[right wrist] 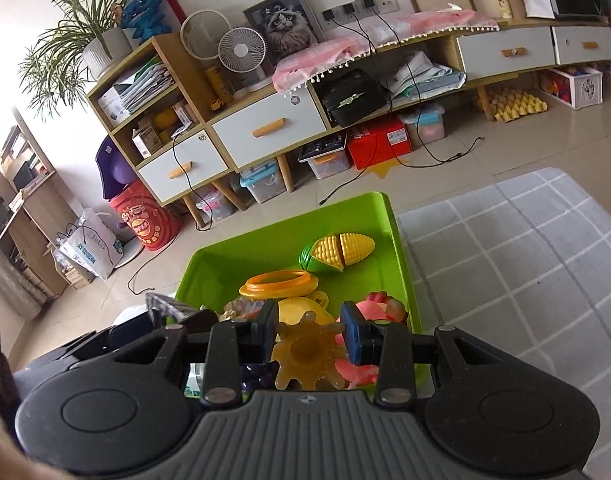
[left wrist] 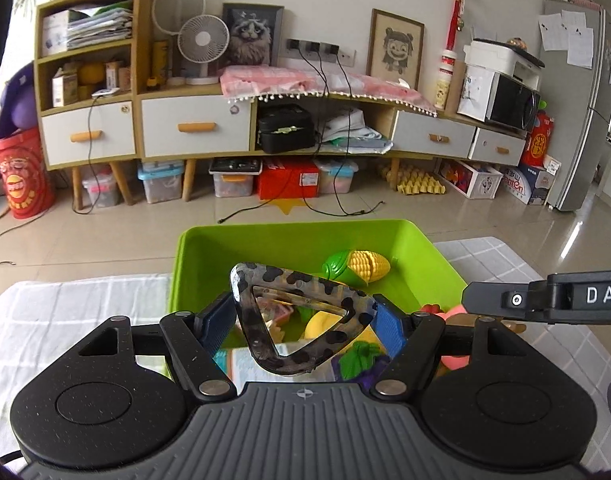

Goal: Organize rigid objects
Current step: 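Open the left tool to drop the hair clip while the right tool releases the octopus in the bin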

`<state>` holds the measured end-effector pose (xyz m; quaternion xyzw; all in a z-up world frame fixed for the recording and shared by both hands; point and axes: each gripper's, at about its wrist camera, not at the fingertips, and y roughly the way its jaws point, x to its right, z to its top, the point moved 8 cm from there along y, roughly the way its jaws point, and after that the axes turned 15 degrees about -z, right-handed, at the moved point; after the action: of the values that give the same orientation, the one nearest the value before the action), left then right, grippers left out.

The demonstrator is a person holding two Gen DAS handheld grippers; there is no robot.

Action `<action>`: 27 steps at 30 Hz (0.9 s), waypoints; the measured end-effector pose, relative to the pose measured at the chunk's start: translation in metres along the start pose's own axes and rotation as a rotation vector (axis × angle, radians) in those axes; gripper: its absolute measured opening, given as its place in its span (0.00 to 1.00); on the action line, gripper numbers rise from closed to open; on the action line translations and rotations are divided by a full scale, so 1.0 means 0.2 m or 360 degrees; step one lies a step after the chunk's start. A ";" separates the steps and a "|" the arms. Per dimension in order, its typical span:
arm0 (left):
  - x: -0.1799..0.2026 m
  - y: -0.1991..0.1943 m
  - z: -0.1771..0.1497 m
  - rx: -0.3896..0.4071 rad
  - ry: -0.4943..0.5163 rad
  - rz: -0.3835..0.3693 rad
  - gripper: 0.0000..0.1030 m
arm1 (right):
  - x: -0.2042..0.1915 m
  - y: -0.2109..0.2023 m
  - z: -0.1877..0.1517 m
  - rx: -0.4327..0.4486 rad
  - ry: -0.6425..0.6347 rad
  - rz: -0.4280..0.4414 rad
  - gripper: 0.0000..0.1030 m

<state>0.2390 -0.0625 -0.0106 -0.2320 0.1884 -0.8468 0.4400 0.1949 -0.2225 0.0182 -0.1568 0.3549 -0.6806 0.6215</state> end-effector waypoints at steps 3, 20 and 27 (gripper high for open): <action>0.00 0.04 0.01 -0.0013 0.0027 0.0001 0.73 | 0.00 0.03 0.00 -0.0002 0.0010 0.0002 0.22; -0.06 0.08 0.02 0.0054 -0.0017 0.0039 0.98 | -0.01 0.06 0.02 0.0063 0.0071 0.0021 0.54; -0.07 0.05 0.01 0.0052 -0.0048 0.0051 0.98 | -0.02 0.04 0.02 0.0068 0.0043 0.0021 0.55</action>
<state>0.2531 -0.0557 -0.0179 -0.2346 0.1716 -0.8389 0.4601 0.2048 -0.2192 0.0171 -0.1318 0.3497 -0.6859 0.6243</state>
